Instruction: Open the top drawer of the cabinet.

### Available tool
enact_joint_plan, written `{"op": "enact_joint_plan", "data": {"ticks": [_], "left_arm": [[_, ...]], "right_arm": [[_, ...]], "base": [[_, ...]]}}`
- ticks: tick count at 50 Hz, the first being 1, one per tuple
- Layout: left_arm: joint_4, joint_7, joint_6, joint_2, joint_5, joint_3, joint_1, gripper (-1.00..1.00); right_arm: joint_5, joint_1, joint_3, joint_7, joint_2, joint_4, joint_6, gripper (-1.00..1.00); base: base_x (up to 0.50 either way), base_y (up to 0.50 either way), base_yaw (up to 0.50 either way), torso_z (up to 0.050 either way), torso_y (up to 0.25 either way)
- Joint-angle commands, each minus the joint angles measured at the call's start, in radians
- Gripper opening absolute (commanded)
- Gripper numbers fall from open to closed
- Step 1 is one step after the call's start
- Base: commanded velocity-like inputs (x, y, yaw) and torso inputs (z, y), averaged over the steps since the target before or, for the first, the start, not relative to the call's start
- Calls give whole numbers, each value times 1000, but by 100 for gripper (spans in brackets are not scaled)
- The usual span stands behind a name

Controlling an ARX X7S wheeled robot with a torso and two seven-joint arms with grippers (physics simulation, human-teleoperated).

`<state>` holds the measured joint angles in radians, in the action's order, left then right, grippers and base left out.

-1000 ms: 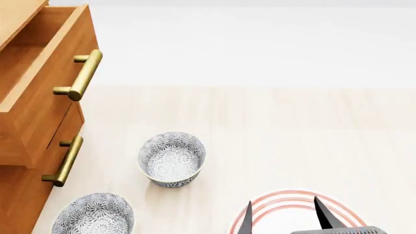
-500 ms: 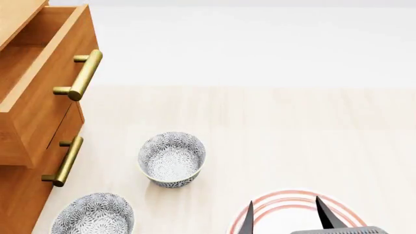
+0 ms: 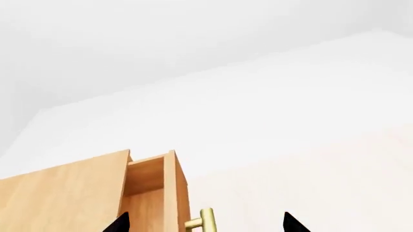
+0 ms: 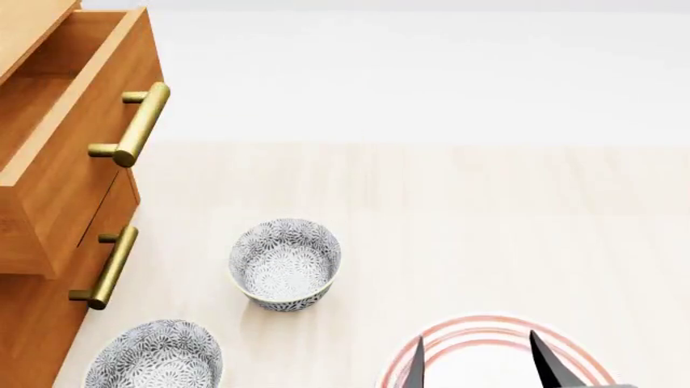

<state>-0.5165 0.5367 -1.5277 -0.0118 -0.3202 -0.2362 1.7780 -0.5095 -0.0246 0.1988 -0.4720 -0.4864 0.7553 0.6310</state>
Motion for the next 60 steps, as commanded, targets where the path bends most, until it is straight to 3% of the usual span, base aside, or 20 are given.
{"op": "enact_joint_plan", "data": {"ticks": [1,17,48,60], "left_arm": [[-103,-206,65,10,225,72,-41,100],[-471,-485,294,-3,369,216,1,100],[-429,-489,324,-48,386,131,-109,100],[-496,-485,397,-62,423,171,-187,100]], "right_arm": [[5,4,3,-1,0,-13,-11,100],[22,-5,18,-2,-3,-35,-21,100],[16,5,21,-15,-11,-12,-22,100],[13,17,14,-20,-16,-10,-30,100]], "base": [[0,0,0,0,0],[0,0,0,0,0],[0,0,0,0,0],[0,0,0,0,0]]}}
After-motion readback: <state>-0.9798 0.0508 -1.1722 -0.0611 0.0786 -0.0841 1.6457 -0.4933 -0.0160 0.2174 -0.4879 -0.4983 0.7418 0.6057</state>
